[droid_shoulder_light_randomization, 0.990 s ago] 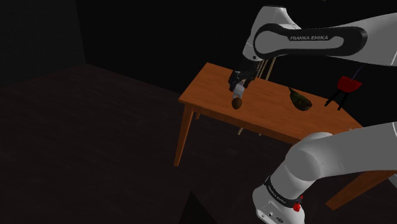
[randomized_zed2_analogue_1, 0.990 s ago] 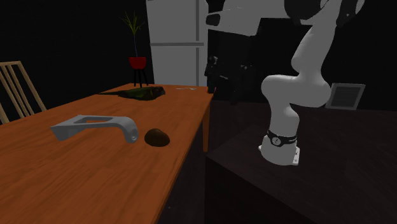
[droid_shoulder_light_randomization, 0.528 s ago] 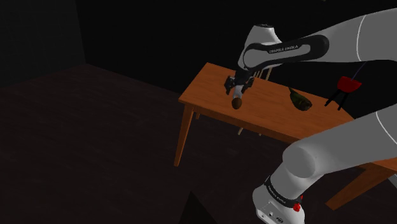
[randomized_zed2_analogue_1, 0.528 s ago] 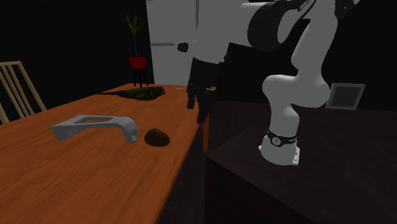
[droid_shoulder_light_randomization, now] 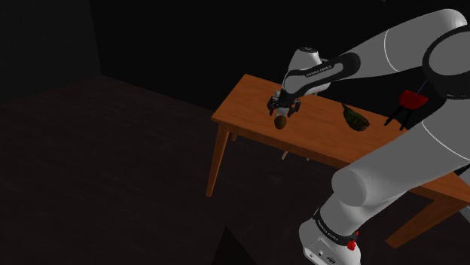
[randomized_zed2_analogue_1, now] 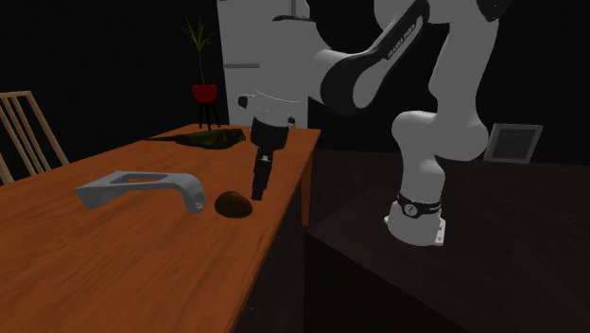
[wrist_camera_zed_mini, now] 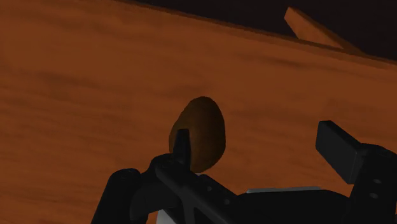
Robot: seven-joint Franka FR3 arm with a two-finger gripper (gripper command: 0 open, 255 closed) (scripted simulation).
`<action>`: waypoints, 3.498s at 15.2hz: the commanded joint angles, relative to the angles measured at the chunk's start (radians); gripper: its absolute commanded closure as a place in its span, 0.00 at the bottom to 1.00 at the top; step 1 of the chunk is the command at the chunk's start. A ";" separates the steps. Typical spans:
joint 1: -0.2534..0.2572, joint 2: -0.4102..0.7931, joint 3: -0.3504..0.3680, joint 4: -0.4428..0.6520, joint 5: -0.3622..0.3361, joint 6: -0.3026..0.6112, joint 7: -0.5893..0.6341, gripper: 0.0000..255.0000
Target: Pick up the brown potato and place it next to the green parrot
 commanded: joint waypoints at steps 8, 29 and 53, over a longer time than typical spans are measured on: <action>-0.085 0.208 -0.039 0.052 -0.083 0.184 0.196 0.00; -0.092 0.269 -0.046 0.058 -0.104 0.240 0.211 1.00; -0.075 0.081 -0.036 0.169 -0.003 -0.054 0.100 1.00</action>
